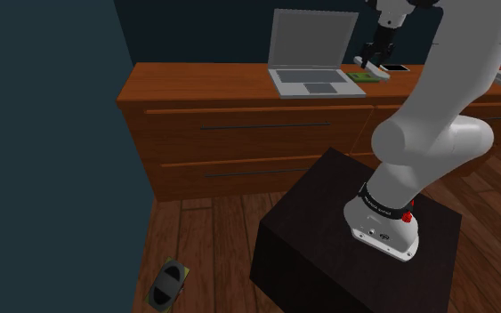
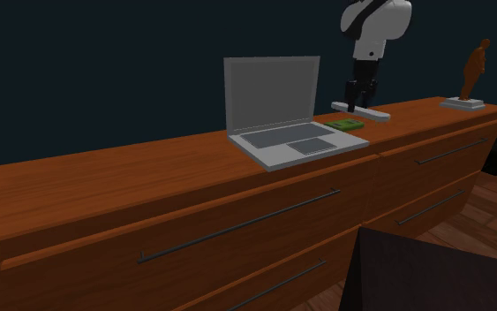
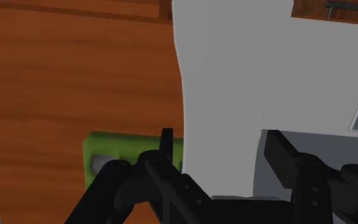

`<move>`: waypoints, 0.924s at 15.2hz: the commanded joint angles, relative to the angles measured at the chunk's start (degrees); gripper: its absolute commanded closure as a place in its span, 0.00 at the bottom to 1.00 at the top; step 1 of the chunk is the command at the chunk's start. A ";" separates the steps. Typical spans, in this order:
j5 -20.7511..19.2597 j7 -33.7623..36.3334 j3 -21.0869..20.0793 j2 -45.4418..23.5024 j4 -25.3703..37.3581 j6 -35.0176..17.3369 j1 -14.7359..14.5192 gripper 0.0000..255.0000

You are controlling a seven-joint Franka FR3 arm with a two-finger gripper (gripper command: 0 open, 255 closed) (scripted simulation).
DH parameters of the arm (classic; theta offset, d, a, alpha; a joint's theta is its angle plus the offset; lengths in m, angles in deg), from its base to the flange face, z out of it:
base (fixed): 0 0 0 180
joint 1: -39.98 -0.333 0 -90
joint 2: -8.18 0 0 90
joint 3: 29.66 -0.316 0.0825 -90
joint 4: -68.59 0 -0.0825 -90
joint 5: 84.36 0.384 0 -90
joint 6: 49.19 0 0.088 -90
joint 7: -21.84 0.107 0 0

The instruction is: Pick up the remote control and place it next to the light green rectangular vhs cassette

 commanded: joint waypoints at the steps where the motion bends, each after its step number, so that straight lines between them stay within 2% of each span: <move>1: 0.79 -2.71 0.62 -1.60 2.38 1.01 2.05 1.00; 8: 4.16 -11.46 1.92 -9.14 12.88 4.98 10.27 1.00; 14: 7.33 -17.62 1.93 -18.10 26.69 10.44 18.82 1.00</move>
